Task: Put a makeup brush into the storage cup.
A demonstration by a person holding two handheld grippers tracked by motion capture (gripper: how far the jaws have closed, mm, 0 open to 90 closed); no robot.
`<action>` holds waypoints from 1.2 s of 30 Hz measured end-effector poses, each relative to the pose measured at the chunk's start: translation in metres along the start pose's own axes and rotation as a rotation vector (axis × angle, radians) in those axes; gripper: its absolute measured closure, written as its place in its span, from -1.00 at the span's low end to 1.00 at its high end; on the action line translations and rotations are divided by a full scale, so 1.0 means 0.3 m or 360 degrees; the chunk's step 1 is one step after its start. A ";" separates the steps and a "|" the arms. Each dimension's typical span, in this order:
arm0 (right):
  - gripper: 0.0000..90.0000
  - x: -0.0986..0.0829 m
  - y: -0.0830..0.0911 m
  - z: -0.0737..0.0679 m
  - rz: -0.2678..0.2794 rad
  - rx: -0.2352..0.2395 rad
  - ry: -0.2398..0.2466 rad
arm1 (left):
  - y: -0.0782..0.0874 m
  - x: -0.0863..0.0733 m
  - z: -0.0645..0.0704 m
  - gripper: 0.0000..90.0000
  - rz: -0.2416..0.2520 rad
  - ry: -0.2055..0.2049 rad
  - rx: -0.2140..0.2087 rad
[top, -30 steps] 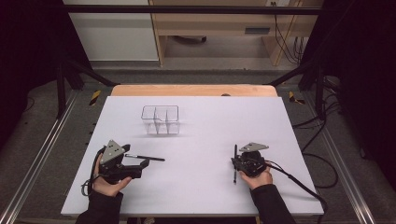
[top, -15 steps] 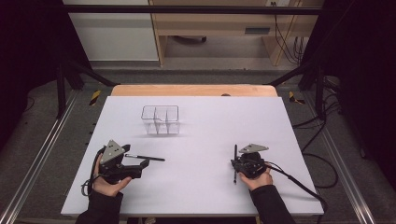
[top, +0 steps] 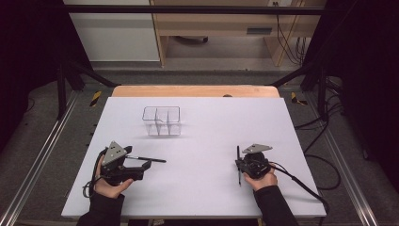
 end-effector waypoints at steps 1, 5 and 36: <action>0.68 -0.004 -0.005 -0.003 -0.0009 -0.0003 -0.0017 | 0.000 0.000 0.000 -0.79 -0.0001 0.0001 -0.0001; 0.61 -0.011 -0.008 -0.009 -0.0017 -0.0015 -0.0014 | 0.004 0.002 -0.001 -0.79 0.0005 0.0002 -0.0002; 0.73 -0.041 0.018 -0.011 -0.0047 -0.0036 -0.0042 | 0.008 0.004 0.003 -0.79 0.0004 -0.0006 -0.0006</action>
Point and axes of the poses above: each handheld gripper's, and its own axes: y roughly backward along the jaws, x roughly out of its top, z roughly to its right, the point moved 7 cm from there along -y, roughly forward along the jaws, and after that the axes turned 5 degrees about -z, right-handed, at the moved point
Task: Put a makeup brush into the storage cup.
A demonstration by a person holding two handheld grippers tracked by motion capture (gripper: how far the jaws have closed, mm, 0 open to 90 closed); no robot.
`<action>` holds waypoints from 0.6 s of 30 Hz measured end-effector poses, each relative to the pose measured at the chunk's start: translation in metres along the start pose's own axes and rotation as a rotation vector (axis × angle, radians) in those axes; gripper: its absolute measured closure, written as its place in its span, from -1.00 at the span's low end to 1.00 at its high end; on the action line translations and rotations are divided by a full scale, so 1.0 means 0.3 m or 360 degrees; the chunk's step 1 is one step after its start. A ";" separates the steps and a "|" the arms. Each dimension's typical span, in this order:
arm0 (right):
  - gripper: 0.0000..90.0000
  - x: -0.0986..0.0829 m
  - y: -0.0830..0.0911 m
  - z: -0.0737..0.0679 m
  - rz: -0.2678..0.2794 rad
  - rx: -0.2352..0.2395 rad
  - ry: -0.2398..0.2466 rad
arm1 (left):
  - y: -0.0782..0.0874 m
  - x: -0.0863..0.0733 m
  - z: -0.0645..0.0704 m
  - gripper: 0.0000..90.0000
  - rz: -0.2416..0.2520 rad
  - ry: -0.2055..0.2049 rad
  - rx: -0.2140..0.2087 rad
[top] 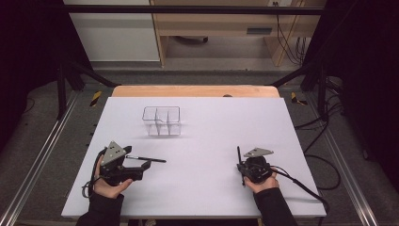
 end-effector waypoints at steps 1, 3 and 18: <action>0.73 0.000 0.000 0.000 0.0000 0.0000 0.0000 | 0.000 0.000 0.000 -0.79 0.0000 0.0000 0.0000; 0.79 0.002 -0.003 -0.003 0.0014 0.0018 0.0011 | -0.001 0.000 0.002 -0.79 0.0000 -0.0003 -0.0001; 0.86 0.005 -0.002 -0.006 -0.0008 0.0109 0.0105 | -0.002 0.000 0.003 -0.79 -0.0003 -0.0006 -0.0008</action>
Point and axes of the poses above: each handheld gripper's, and its own axes: y roughly backward along the jaws, x roughly out of its top, z roughly to its right, the point moved 7 cm from there along -y, roughly forward along the jaws, and after that the axes turned 5 degrees about -z, right-handed, at the moved point
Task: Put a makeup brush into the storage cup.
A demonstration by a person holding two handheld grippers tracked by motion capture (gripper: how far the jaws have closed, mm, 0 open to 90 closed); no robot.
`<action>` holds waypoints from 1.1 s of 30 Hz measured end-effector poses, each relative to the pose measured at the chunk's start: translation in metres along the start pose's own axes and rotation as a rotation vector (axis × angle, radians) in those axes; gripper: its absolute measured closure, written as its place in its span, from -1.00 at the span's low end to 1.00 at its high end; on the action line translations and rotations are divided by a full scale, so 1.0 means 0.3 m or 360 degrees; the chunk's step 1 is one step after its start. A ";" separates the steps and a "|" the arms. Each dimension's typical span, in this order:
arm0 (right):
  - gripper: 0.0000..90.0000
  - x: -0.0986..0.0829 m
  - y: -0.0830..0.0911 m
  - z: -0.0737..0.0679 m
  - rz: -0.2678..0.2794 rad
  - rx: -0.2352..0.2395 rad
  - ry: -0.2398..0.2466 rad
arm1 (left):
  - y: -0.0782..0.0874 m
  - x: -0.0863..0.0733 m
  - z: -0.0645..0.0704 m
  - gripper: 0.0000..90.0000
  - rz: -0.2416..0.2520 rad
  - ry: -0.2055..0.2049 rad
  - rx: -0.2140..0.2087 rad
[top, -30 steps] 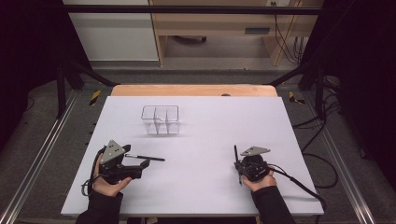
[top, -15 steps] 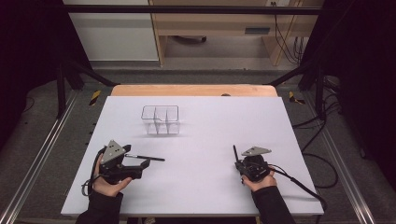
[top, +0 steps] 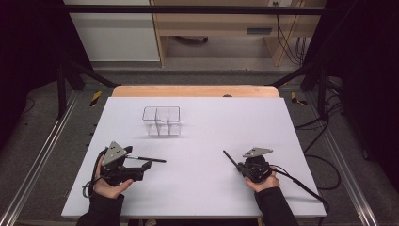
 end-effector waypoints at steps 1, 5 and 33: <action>0.86 0.000 0.000 0.000 0.0000 0.0000 0.0000 | -0.001 0.000 0.000 -0.79 -0.0002 0.0000 0.0001; 0.85 0.001 -0.001 0.001 -0.0005 0.0007 0.0009 | -0.002 -0.001 0.001 -0.79 -0.0007 -0.0005 -0.0001; 0.40 0.105 0.039 0.010 -0.0460 0.0003 0.0095 | -0.009 -0.009 -0.005 -0.80 -0.0029 0.0008 -0.0015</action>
Point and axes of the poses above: each handheld gripper's, and its own axes: y roughly backward along the jaws, x roughly out of its top, z roughly to its right, the point moved 7 cm from there along -y, roughly forward along the jaws, and after that the axes turned 5 degrees about -z, right-handed, at the moved point
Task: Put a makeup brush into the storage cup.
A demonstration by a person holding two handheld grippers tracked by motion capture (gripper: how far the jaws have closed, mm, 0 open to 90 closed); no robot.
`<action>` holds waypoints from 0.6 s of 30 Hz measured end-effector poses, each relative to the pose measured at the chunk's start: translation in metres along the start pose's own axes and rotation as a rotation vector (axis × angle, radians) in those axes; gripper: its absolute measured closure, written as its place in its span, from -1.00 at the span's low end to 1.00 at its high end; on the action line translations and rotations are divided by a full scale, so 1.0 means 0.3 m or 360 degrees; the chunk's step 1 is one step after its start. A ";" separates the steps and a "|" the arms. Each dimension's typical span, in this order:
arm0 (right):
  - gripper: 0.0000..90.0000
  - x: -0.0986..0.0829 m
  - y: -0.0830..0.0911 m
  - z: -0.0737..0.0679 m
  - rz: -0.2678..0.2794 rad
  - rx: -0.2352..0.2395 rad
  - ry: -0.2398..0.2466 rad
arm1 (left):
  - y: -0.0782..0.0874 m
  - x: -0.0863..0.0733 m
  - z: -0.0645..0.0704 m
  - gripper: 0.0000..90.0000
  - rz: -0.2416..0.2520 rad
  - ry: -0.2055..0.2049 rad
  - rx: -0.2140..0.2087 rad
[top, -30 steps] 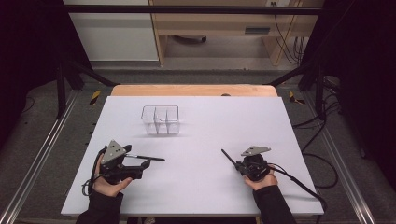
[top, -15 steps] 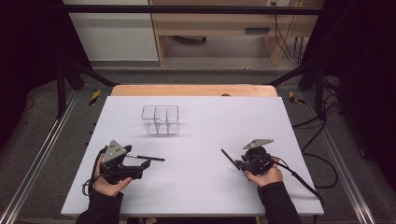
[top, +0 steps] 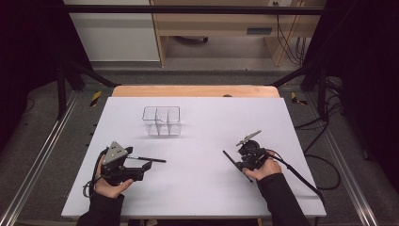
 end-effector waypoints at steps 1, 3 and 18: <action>0.40 0.001 -0.005 -0.001 -0.0014 0.0005 -0.0002 | 0.000 0.000 0.000 -0.80 0.0000 0.0001 0.0000; 0.41 0.002 -0.016 0.000 -0.0033 0.0009 0.0011 | 0.000 0.000 0.000 -0.80 0.0001 0.0001 0.0000; 0.65 -0.006 -0.062 -0.015 -0.0157 0.0035 0.0014 | -0.002 -0.002 0.000 -0.80 -0.0007 -0.0003 0.0001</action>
Point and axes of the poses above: each handheld gripper's, and its own axes: y roughly backward along the jaws, x roughly out of its top, z roughly to its right, the point moved 7 cm from there along -y, roughly forward along the jaws, and after that the axes turned 5 degrees about -z, right-handed, at the moved point
